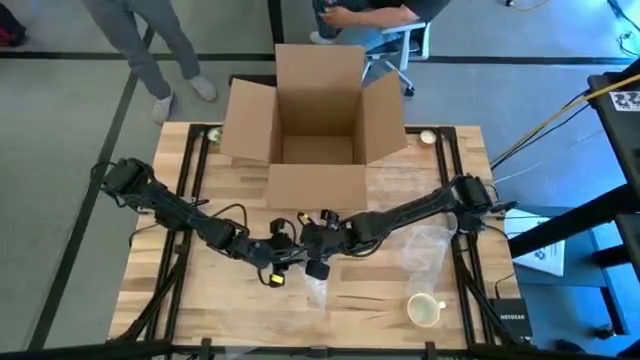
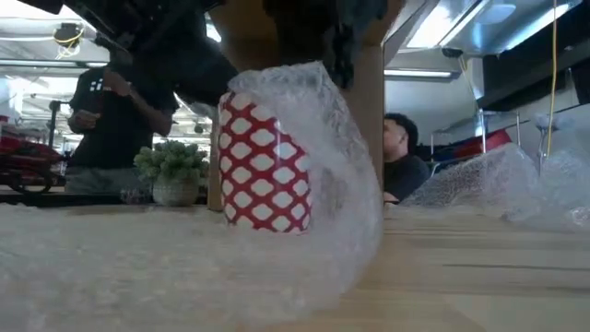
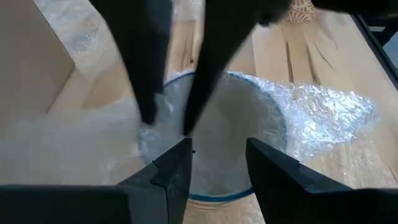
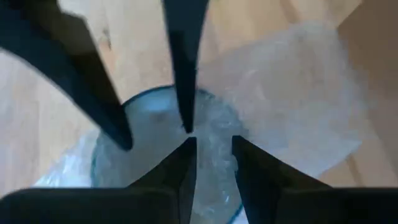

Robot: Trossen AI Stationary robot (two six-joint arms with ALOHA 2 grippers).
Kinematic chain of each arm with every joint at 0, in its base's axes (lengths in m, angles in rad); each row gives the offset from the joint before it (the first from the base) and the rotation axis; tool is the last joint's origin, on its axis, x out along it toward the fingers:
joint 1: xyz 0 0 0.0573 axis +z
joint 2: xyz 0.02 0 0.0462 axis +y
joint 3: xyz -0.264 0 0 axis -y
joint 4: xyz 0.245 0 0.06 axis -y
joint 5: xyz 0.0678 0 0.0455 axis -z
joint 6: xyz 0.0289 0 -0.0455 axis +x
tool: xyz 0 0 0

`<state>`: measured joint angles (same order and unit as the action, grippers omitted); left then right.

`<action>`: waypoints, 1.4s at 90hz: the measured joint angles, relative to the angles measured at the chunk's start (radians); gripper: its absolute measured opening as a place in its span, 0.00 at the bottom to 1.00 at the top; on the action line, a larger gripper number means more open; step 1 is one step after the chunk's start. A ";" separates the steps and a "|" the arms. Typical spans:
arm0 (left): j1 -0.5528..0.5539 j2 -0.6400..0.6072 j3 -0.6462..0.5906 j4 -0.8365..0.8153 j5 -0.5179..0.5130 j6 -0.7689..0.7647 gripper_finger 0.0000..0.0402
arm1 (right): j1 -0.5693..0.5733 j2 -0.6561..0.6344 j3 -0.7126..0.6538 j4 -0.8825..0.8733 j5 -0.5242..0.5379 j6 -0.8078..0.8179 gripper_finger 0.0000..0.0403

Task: Wrap mug
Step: Wrap the red mug with the bubble wrap

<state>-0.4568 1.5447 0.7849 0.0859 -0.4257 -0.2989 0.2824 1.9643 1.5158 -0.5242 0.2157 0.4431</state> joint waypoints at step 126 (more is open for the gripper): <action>0.110 -0.138 -0.060 -0.030 0.168 -0.015 0.34 | 0.038 0.052 -0.007 0.115 0.013 -0.033 0.01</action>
<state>-0.3473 1.4063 0.7254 0.0562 -0.2580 -0.3135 0.3206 2.0167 1.5085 -0.4088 0.2289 0.4106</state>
